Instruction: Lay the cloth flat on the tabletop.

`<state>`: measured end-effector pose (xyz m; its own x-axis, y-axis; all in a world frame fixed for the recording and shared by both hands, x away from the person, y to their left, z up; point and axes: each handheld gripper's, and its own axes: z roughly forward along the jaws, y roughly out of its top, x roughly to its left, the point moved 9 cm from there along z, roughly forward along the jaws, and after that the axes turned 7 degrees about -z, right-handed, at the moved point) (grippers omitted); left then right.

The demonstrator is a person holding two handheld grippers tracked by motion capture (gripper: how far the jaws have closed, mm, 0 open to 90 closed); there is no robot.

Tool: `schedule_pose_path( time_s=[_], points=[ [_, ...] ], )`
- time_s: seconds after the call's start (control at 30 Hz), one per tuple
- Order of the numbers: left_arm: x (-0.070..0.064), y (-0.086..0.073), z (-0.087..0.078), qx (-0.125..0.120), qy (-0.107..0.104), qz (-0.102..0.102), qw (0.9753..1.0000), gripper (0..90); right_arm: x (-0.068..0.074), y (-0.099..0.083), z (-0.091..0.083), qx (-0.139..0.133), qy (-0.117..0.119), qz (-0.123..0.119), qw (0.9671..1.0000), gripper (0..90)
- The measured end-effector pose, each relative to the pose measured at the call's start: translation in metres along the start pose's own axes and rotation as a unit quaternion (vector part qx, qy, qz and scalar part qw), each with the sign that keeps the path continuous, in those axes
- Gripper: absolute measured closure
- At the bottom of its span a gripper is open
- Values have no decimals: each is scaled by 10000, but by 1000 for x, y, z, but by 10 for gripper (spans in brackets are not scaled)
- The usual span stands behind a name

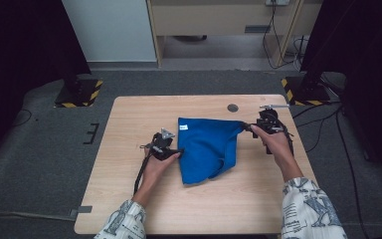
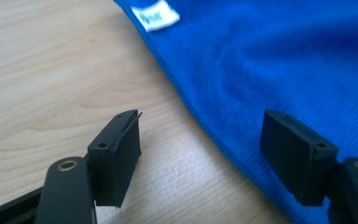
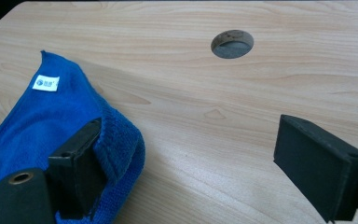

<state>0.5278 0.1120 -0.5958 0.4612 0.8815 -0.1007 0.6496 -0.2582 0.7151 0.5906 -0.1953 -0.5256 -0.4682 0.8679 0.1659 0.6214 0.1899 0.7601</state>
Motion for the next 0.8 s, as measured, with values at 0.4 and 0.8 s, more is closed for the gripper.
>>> schedule_pose_path(
  time_s=[0.4, 0.8],
  points=[
    [7, -5, -6, -92, 95, -68, 9999, 306, -26, 3, -11, -155, -525, -73, 9985, 127],
    [11, -13, -15, -64, 87, -58, 9999, 308, -41, 2, -19, -122, -881, 19, 9960, 117]
  ],
)
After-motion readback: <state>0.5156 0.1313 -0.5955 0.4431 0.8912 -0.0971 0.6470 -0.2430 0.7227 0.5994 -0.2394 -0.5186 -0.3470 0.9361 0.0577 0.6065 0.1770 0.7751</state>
